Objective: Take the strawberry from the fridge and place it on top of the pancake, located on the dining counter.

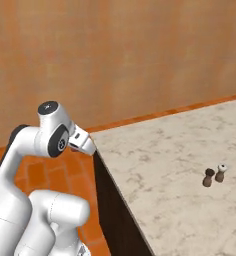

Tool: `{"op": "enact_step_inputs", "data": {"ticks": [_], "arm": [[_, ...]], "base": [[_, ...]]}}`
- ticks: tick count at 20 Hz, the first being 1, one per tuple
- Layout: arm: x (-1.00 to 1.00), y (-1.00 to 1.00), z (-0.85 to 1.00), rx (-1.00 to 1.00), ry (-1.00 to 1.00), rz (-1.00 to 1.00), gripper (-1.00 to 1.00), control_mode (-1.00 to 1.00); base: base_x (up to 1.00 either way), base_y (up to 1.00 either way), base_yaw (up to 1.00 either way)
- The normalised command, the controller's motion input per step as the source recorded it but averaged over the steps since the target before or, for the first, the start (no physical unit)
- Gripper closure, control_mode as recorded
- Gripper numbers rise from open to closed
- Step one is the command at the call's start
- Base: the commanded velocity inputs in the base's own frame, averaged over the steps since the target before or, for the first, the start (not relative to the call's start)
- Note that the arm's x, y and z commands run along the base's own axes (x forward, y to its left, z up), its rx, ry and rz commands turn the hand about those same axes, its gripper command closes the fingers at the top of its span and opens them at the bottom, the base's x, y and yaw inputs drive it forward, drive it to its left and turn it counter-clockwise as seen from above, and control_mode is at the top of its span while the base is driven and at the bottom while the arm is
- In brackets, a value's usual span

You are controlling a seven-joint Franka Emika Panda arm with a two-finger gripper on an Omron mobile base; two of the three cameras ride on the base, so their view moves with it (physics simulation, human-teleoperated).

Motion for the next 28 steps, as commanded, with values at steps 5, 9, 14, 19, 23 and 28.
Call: {"op": "enact_step_inputs", "data": {"ticks": [5, 9, 14, 19, 23, 28], "arm": [[0.0, 0.0, 0.0, 0.0, 0.0, 0.0, 1.0, 1.0], [0.0, 0.0, 0.0, 0.0, 0.0, 0.0, 1.0, 1.0], [0.0, 0.0, 0.0, 0.0, 0.0, 0.0, 1.0, 1.0], [0.0, 0.0, 0.0, 0.0, 0.0, 0.0, 1.0, 1.0], [0.0, 0.0, 0.0, 0.0, 0.0, 0.0, 1.0, 1.0], [0.0, 0.0, 0.0, 0.0, 0.0, 0.0, 1.0, 1.0]], "base": [[0.24, 0.43, -0.34], [0.82, 0.9, -0.09], [0.87, 0.28, 0.0], [0.87, 0.43, 0.01], [0.07, 0.88, 0.15], [0.41, 0.65, 0.27]]}}
